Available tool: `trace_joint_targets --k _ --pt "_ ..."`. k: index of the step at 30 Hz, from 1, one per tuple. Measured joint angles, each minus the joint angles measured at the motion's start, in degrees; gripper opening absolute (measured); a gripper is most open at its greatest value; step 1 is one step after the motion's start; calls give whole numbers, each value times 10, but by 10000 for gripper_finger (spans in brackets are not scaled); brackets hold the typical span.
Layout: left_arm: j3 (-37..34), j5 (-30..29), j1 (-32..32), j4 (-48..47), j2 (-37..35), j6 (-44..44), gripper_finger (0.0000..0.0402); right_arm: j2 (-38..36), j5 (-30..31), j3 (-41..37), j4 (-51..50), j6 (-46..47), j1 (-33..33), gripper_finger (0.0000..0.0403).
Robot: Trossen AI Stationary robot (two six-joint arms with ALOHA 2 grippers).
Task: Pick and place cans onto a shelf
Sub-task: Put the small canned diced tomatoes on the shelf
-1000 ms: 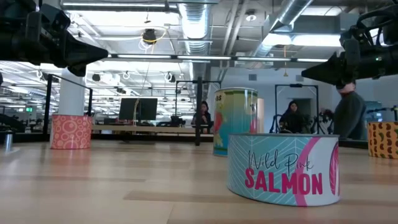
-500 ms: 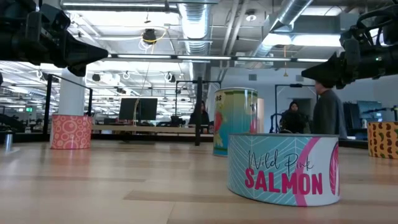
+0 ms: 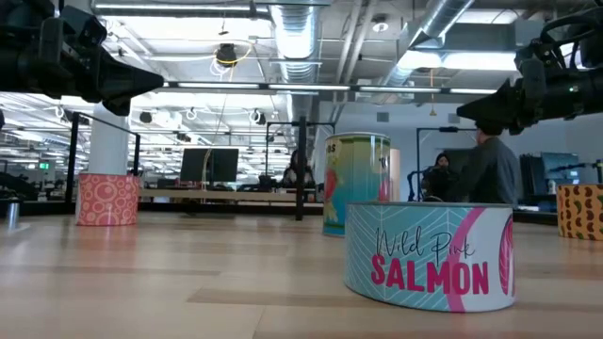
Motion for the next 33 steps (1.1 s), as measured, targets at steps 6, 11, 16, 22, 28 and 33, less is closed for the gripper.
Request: trace_joint_targets --k 6,11,16,22,28,33 --pt "0 0 0 13 0 -96 0 0 0 0 0 0 0 44" --pt "0 2 0 27 0 -161 0 0 0 0 0 0 0 44" --pt "4 78 -5 17 13 -180 0 0 0 0 0 0 0 44" --pt "34 89 -38 -2 62 -145 0 0 0 0 0 0 0 44" --pt "94 55 -78 -43 132 -87 0 0 0 0 0 0 0 44" --pt "130 36 -90 -57 194 -60 0 0 0 0 0 0 0 44"
